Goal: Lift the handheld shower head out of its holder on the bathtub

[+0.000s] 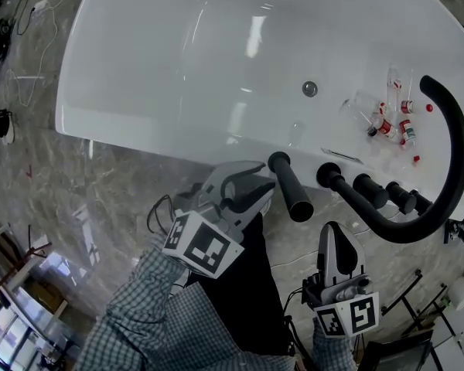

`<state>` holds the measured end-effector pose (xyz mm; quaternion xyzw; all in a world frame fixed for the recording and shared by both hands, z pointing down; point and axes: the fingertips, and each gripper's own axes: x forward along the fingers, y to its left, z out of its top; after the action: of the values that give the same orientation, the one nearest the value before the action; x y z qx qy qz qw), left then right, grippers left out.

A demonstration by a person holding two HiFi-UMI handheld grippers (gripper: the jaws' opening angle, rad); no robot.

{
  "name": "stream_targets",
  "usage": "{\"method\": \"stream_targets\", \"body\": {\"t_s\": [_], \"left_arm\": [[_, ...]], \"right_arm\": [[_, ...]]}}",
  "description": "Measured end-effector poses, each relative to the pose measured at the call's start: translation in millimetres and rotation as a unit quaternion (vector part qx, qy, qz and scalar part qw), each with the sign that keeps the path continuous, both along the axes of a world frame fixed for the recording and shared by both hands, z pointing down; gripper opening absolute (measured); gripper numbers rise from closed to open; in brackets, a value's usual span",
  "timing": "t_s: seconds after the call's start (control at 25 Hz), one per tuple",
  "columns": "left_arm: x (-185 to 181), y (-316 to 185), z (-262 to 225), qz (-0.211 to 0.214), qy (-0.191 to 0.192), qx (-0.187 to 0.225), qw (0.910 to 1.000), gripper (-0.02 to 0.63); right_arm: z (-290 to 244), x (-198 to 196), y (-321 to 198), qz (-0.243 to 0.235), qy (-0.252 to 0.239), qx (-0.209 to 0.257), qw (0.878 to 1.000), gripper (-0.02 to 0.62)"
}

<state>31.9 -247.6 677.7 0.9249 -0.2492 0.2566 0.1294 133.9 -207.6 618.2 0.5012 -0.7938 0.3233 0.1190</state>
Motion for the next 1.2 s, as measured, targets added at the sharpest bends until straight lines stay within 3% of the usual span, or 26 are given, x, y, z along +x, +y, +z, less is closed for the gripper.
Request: {"method": "stream_targets", "body": {"t_s": [0.24, 0.48, 0.84, 1.2], "left_arm": [[20, -6, 11, 0.0, 0.006, 0.0, 1.0, 0.117], [34, -13, 20, 0.002, 0.001, 0.007, 1.0, 0.118], [45, -18, 27, 0.004, -0.013, 0.045, 0.9989, 0.118], [46, -19, 28, -0.004, -0.023, 0.042, 0.9988, 0.12]], "right_arm": [[8, 5, 2, 0.005, -0.017, -0.006, 1.0, 0.015], [16, 8, 11, -0.019, 0.002, 0.0, 1.0, 0.015], [28, 21, 21, 0.006, -0.016, -0.012, 1.0, 0.015], [27, 17, 29, 0.015, -0.037, -0.017, 0.999, 0.015]]}}
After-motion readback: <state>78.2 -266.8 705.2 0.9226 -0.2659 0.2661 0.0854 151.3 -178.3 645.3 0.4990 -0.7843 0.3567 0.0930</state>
